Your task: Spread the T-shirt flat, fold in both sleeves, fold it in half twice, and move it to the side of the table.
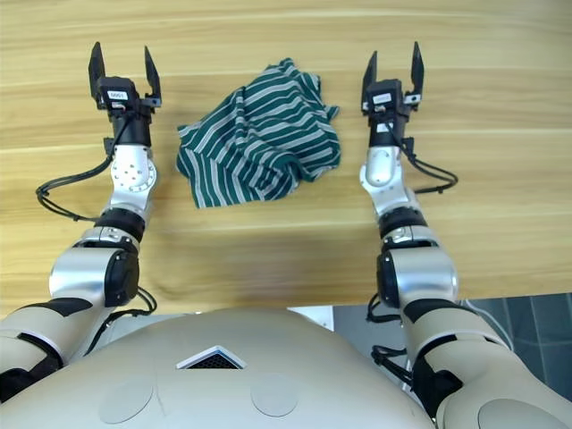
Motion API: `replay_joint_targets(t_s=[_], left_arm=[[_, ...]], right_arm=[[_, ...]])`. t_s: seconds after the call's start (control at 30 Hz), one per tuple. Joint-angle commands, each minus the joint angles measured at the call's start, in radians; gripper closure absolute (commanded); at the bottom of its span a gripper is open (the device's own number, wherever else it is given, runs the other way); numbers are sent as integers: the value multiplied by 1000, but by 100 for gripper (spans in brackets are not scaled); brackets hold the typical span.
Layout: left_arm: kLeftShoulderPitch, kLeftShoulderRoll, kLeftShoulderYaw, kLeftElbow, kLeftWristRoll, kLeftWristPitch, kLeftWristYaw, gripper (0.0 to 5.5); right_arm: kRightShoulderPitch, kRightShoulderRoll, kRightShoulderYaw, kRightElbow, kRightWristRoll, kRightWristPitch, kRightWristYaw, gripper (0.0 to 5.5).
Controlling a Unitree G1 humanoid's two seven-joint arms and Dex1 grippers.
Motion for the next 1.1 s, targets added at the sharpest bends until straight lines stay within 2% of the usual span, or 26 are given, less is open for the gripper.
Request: replay_joint_targets(t_s=[0.03,0.23,0.3,0.93,1.1], left_arm=[[-9,9,-5,3,1,-2,9,181],[-9,11,-6,3,2,7,17,181],[-6,9,-16,1,13,-4,15,211],[-16,5,2,12,-17,-5,-4,211],[-18,1,3,14,-24,-5,-15,211]], right_arm=[[-11,2,6,3,1,-2,-12,233],[-8,2,7,1,2,-4,-10,233],[-8,1,6,1,2,-4,-11,237],[-9,-1,8,5,-1,-4,-15,237],[-7,21,-24,14,81,-29,86,237]])
